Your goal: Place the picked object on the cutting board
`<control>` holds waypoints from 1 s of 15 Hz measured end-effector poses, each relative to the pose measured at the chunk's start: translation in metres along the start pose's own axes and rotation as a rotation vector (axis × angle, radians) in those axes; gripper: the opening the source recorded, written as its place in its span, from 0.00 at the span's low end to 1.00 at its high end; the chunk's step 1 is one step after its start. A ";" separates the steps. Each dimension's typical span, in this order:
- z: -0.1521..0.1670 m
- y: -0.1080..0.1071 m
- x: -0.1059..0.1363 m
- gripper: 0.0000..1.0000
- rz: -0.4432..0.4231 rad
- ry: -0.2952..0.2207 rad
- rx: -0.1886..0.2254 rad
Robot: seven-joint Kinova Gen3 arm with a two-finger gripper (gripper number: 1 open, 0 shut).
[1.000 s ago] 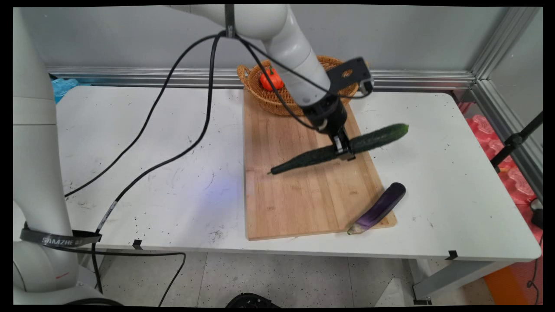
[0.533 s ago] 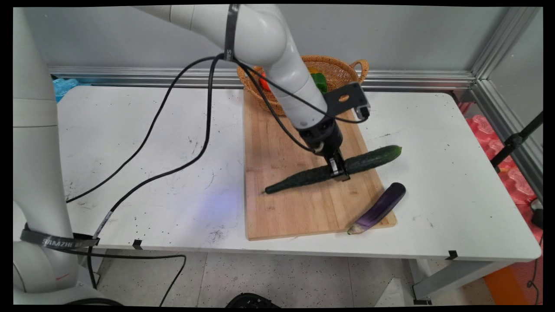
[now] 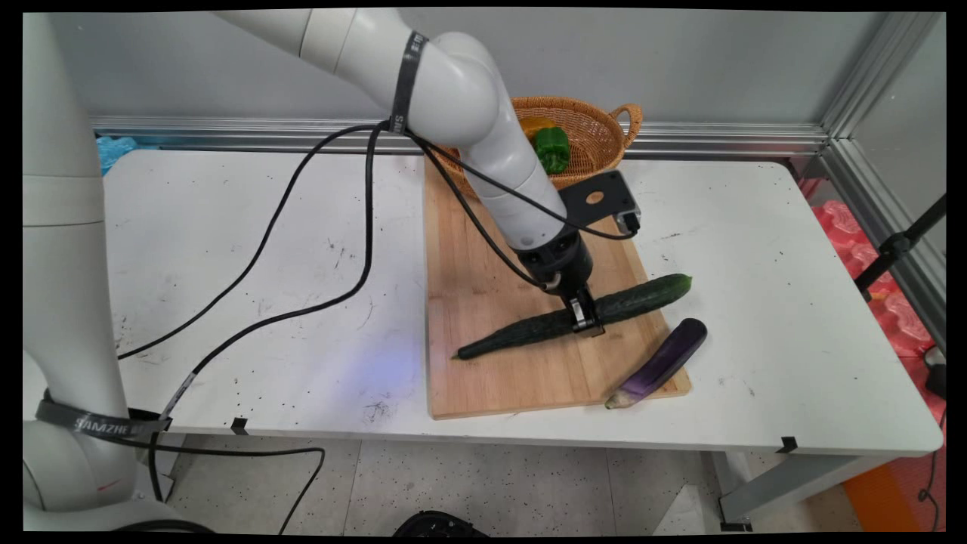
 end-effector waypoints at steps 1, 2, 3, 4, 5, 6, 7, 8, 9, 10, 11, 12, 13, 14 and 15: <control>0.002 0.001 -0.001 0.00 -0.001 -0.001 -0.001; 0.003 0.001 -0.002 0.00 -0.001 -0.002 -0.001; 0.005 0.002 -0.003 0.00 0.000 -0.003 -0.002; 0.006 0.002 -0.004 0.00 0.001 -0.004 -0.003; 0.008 0.003 -0.005 0.00 0.005 -0.005 -0.004; 0.009 0.003 -0.006 0.00 0.008 -0.006 -0.004; 0.011 0.003 -0.007 0.00 0.012 -0.006 -0.004; 0.012 0.002 -0.008 0.00 0.017 -0.005 -0.003; 0.013 0.002 -0.008 0.00 0.021 -0.003 -0.002; 0.014 0.001 -0.008 1.00 0.025 -0.001 -0.002; 0.015 0.001 -0.008 1.00 0.029 0.002 -0.002; 0.015 0.000 -0.008 1.00 0.032 0.003 0.000; 0.015 -0.001 -0.008 1.00 0.034 0.005 0.001; 0.015 -0.002 -0.008 1.00 0.036 0.008 0.003; 0.014 -0.003 -0.007 1.00 0.039 0.010 0.005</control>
